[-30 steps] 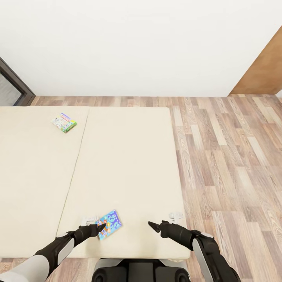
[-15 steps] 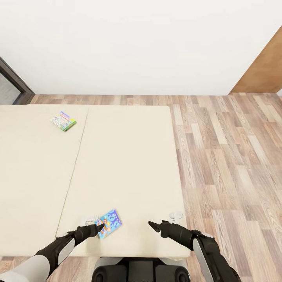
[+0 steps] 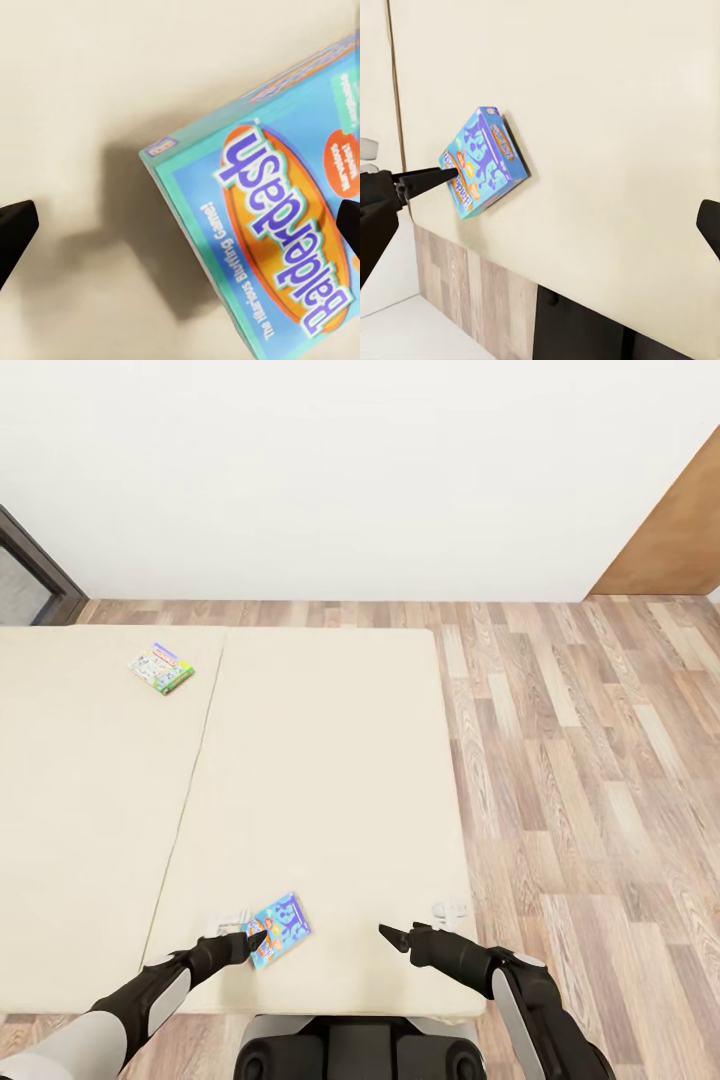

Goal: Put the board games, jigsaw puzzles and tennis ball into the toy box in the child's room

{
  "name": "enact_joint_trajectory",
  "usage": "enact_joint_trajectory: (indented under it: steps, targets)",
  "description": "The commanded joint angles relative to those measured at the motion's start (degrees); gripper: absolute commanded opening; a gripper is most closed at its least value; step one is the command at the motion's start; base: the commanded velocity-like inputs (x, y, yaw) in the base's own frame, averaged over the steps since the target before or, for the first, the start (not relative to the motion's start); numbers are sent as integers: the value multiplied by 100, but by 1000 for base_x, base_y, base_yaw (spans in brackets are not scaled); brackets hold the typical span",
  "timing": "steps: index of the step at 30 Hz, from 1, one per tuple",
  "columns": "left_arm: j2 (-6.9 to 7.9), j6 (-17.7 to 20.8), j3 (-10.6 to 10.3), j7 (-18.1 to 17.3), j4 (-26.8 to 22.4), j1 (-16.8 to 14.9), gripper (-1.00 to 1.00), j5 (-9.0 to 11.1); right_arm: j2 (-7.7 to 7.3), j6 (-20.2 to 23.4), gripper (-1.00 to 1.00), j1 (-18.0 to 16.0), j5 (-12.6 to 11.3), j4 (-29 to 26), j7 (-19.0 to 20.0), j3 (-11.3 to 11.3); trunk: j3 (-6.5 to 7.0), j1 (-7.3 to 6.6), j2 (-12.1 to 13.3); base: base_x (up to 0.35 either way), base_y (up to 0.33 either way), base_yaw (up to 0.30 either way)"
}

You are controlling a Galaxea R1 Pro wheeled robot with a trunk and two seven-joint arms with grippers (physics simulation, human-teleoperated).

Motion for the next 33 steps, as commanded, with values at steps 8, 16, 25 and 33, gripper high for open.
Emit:
enact_joint_trajectory:
  steps: [8, 16, 25, 33]
  targets:
    - [4, -32, -44, -81, -2, -3, 100, 50, 2, 43, 100, -2, -28, -3, 13, -22, -5, 2, -6, 0, 0, 0]
    - [-2, -38, -46, -98, -2, -3, 100, 46, 3, 43, 100, -2, -28, -3, 12, -28, -5, 2, -6, 0, -101, 0]
    - [-1, -39, -46, -100, -2, -3, 100, 49, 2, 43, 100, -2, -28, -3, 12, -29, -5, 2, -6, 0, -47, 0]
    - [-7, -43, -46, -100, -2, -3, 100, 50, 2, 43, 100, -2, -24, -3, 12, -29, -5, 2, -6, 0, -6, 0]
